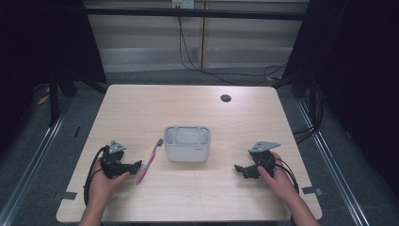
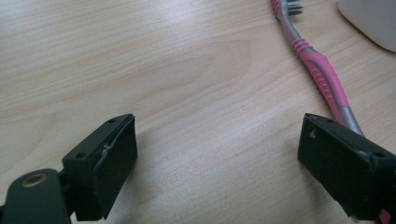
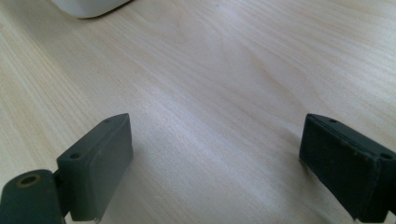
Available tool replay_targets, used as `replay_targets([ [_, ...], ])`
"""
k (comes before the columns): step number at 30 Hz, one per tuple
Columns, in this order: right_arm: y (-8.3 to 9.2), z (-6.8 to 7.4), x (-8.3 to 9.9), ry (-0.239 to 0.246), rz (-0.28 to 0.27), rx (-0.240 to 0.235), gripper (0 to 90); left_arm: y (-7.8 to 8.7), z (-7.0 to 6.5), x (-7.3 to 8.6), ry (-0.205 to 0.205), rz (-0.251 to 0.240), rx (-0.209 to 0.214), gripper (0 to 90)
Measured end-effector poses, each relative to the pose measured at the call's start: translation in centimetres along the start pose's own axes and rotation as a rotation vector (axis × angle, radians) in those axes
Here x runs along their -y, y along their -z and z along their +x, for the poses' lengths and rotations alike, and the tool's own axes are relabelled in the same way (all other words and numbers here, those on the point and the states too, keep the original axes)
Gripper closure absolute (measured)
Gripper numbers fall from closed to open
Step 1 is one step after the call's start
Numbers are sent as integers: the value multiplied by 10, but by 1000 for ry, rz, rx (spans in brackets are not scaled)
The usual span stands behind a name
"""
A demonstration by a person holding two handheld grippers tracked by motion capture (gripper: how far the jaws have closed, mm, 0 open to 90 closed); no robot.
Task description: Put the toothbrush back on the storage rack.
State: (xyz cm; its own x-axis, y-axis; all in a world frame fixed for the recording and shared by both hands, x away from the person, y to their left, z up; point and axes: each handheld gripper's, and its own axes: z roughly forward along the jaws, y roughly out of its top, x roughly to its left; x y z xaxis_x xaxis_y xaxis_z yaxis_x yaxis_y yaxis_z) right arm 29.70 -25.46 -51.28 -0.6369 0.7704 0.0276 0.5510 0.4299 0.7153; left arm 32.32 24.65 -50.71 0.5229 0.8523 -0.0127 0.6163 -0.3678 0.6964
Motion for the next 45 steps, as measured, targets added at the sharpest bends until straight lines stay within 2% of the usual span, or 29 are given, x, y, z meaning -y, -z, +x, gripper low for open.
replay_targets([
  [9, 0, 0, 0, 1, 0, -1, 90, 0, 0, 1, 4, -17, 5, 118],
  [12, 0, 0, 0, 0, 0, -1, 90, 0, 0, 0, 8, -6, -2, 125],
  [14, 0, 0, 0, 1, -1, 1, 90, 1, 1, -1, 10, 8, -3, 163],
  [16, 0, 0, 0, 0, 0, 0, 90, 2, 2, -3, 31, 17, 0, 169],
  [19, 0, 0, 0, 1, 1, 3, 90, 5, 4, -9, 65, 54, 19, 251],
  [21, 0, 0, 0, 1, 1, 3, 90, 6, 4, -13, 75, 78, 35, 261],
  [24, 0, 0, 0, 0, -2, 1, 90, 7, 2, -22, 69, 92, 45, 285],
  [31, 0, 0, 0, 0, -2, 1, 90, 5, -10, -40, 98, 124, 93, 351],
  [34, 0, 0, 0, 0, -2, 3, 90, 1, -17, -47, 83, 151, 99, 366],
  [35, 0, 0, 0, 1, -2, 3, 90, -2, -20, -51, 77, 173, 107, 370],
  [41, 0, 0, 0, 0, -2, 2, 90, -7, -26, -59, 78, 212, 125, 396],
  [45, 0, 0, 0, 0, -2, 2, 90, -10, -30, -63, 61, 269, 136, 438],
])
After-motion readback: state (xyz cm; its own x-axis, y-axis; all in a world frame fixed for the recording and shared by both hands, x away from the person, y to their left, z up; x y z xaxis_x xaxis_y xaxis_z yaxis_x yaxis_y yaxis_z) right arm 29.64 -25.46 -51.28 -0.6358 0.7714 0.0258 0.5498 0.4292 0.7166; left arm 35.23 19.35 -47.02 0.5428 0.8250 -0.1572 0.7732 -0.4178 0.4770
